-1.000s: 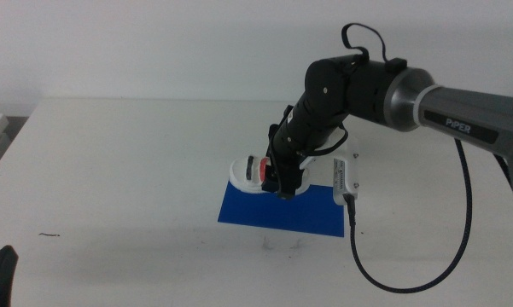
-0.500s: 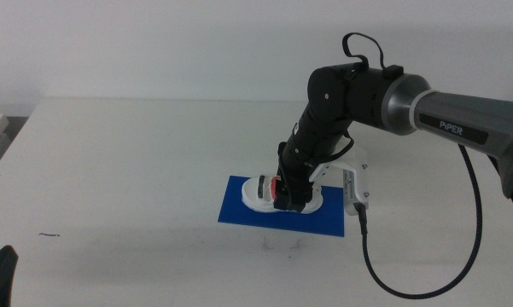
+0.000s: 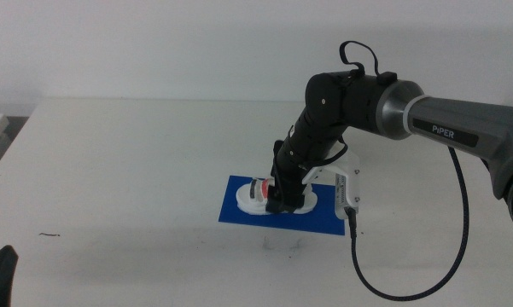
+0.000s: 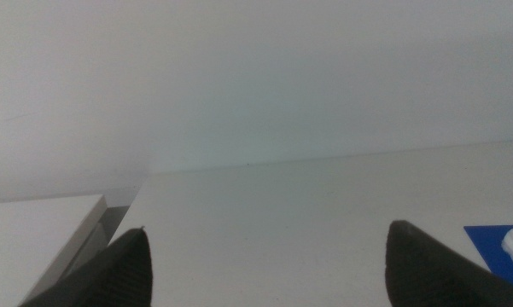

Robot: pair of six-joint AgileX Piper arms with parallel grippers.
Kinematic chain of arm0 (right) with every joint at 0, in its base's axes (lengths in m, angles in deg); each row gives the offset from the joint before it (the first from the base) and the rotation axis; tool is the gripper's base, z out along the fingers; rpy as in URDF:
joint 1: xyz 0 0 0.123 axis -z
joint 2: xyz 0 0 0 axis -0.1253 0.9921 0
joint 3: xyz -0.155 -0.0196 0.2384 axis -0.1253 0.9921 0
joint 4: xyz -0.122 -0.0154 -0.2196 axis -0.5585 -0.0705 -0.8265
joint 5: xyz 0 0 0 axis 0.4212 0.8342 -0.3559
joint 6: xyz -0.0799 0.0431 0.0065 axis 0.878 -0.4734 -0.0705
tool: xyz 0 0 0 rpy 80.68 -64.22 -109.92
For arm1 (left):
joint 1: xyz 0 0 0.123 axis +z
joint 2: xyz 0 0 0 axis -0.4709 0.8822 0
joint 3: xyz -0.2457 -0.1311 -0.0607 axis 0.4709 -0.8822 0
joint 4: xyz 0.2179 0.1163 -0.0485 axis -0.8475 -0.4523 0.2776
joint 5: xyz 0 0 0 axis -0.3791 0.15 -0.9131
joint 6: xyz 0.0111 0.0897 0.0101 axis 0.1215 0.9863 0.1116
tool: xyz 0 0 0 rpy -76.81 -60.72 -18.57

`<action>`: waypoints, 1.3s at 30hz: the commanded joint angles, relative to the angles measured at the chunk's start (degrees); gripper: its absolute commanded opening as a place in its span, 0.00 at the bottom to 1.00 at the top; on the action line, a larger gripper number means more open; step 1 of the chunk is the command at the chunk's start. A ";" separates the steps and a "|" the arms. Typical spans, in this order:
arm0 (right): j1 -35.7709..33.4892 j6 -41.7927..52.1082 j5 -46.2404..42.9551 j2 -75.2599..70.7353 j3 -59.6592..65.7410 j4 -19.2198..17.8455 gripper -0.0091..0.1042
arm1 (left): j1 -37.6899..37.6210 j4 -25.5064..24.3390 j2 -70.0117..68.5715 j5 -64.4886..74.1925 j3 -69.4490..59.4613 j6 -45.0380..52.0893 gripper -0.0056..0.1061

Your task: Use one arm to grab the shoe from the table and place it on the mat.

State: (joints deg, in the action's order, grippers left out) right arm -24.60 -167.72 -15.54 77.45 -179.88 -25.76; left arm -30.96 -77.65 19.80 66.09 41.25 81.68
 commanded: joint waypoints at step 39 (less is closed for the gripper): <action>-3.55 108.68 5.35 -86.81 28.44 -41.07 0.90 | 0.00 0.23 0.28 -0.65 -0.05 -0.18 0.89</action>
State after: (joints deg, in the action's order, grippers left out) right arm -28.68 -61.56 -6.71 -5.77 -156.94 -67.16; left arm -30.96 -77.65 19.80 66.09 41.25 81.68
